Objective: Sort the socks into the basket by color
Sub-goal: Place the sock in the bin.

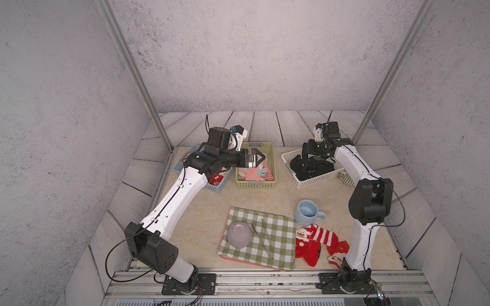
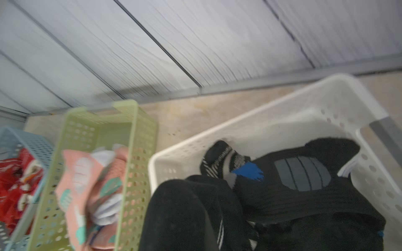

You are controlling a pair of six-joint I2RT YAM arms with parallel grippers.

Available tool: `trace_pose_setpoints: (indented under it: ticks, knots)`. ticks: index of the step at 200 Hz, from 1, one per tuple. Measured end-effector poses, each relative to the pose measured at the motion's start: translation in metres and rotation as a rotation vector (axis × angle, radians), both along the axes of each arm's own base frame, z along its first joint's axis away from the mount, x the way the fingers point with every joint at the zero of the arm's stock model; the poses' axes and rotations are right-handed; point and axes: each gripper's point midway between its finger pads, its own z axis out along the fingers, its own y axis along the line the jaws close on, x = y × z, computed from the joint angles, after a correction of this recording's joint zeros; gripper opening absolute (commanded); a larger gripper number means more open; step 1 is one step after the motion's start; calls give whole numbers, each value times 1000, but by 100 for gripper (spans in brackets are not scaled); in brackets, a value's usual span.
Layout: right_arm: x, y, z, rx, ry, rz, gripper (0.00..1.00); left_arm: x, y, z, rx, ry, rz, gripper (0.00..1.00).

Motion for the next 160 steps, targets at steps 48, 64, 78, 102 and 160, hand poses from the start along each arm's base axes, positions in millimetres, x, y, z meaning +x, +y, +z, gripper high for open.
trace_pose_setpoints:
  ticks: [48, 64, 78, 102, 160]
  knots:
    - [16, -29, -97, -102, 248, -50, 29, 3, 10, -1, 22, -7, 21, 100]
    - [12, -34, -109, -137, 293, -54, 36, 4, 13, -2, 25, -3, 27, 100]
    - [8, -36, -110, -160, 308, -50, 45, 4, 14, -3, 25, 3, 28, 100]
    - [2, -37, -105, -187, 319, -46, 68, 5, 12, -7, 23, 13, 22, 100]
    - [-12, -40, -59, -196, 274, -47, 83, 13, 6, -18, 21, 34, 7, 100]
